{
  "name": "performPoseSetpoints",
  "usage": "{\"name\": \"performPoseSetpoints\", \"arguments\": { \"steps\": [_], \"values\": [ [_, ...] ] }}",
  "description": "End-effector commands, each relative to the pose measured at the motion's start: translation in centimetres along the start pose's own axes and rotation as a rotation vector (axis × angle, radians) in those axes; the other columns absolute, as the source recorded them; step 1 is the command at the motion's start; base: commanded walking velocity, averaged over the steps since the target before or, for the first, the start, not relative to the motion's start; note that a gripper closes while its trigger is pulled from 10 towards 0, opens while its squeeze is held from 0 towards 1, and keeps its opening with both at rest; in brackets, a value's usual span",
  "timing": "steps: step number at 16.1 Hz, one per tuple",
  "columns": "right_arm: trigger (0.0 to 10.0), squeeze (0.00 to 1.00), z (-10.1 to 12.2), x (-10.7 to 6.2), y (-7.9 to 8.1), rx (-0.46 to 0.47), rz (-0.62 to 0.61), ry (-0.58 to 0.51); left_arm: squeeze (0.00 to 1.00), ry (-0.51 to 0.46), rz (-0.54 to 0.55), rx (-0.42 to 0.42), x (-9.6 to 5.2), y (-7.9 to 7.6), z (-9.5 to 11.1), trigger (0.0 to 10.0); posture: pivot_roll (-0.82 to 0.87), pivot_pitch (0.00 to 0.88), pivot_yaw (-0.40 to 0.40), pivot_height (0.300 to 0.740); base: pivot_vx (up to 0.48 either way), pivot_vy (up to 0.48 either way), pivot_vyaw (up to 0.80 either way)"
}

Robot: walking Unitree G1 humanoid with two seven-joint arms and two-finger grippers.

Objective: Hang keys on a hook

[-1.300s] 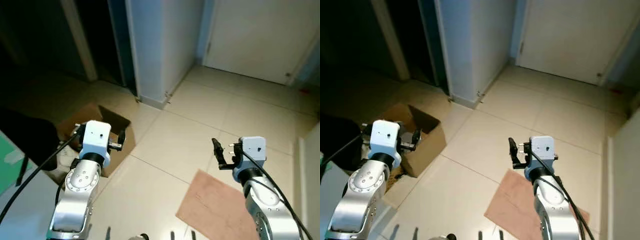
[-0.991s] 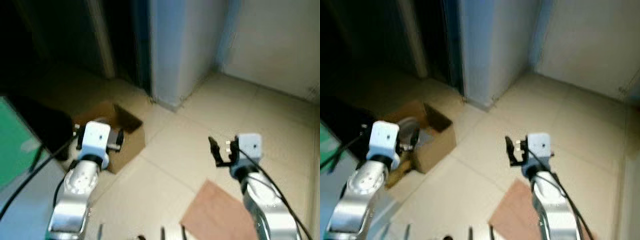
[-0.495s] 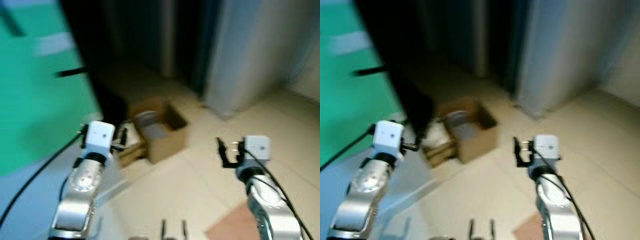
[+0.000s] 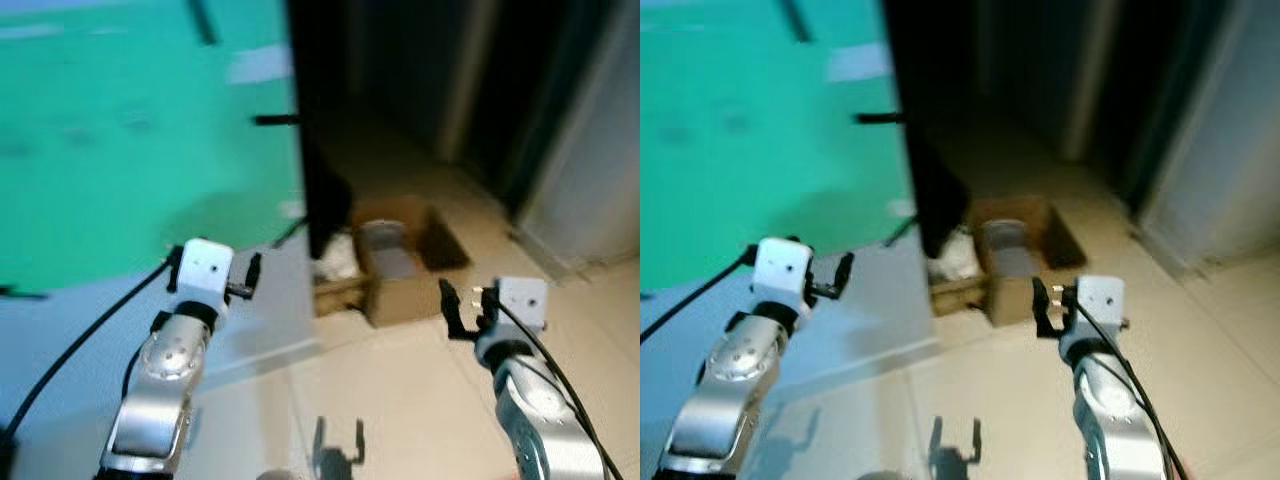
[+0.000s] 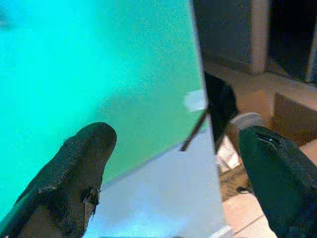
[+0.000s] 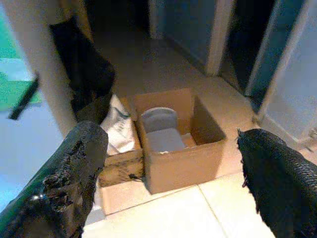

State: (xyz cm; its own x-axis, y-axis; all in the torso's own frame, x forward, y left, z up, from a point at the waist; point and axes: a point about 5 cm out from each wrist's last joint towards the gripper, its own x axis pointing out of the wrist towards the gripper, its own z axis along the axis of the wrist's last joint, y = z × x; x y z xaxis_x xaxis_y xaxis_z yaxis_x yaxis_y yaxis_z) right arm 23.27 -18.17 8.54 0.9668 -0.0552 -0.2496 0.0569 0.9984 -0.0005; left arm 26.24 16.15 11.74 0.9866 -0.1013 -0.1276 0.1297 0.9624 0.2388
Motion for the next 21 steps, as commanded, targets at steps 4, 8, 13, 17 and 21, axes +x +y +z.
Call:
{"name": "performPoseSetpoints", "arguments": {
  "steps": [4, 8, 13, 17, 21],
  "values": [
    [10.0, 1.00, 0.37, 0.07, 0.97, 0.000, 0.056, -0.009, 0.00, -0.006, 0.019, -0.006, -0.01, 0.59, 0.03, 10.0, -0.04, 0.000, 0.036, 0.740, 0.000, 0.000, 0.80],
    [10.0, 1.00, 0.49, 0.24, 0.94, -0.010, 0.062, -0.008, 0.00, -0.021, 0.020, -0.009, 0.04, 0.59, 0.22, 10.0, -0.04, 0.000, 0.031, 0.740, 0.000, 0.000, 0.80],
    [10.0, 1.00, 0.50, 0.45, 1.05, -0.025, 0.077, -0.003, 0.00, -0.031, 0.021, -0.016, 0.01, 0.60, 0.34, 10.0, -0.04, 0.000, 0.027, 0.740, 0.259, 0.000, 0.80],
    [10.0, 1.00, 0.50, 0.53, 1.17, -0.026, 0.083, -0.001, 0.00, -0.030, 0.026, -0.016, 0.00, 0.75, 0.32, 10.0, -0.04, 0.000, 0.025, 0.740, 0.272, 0.000, 0.80],
    [10.0, 1.00, 0.44, 0.57, 1.23, -0.025, 0.087, 0.002, 0.00, -0.030, 0.028, -0.016, -0.03, 0.84, 0.35, 10.0, -0.03, 0.000, 0.023, 0.740, 0.273, 0.000, 0.80]
  ]
}}
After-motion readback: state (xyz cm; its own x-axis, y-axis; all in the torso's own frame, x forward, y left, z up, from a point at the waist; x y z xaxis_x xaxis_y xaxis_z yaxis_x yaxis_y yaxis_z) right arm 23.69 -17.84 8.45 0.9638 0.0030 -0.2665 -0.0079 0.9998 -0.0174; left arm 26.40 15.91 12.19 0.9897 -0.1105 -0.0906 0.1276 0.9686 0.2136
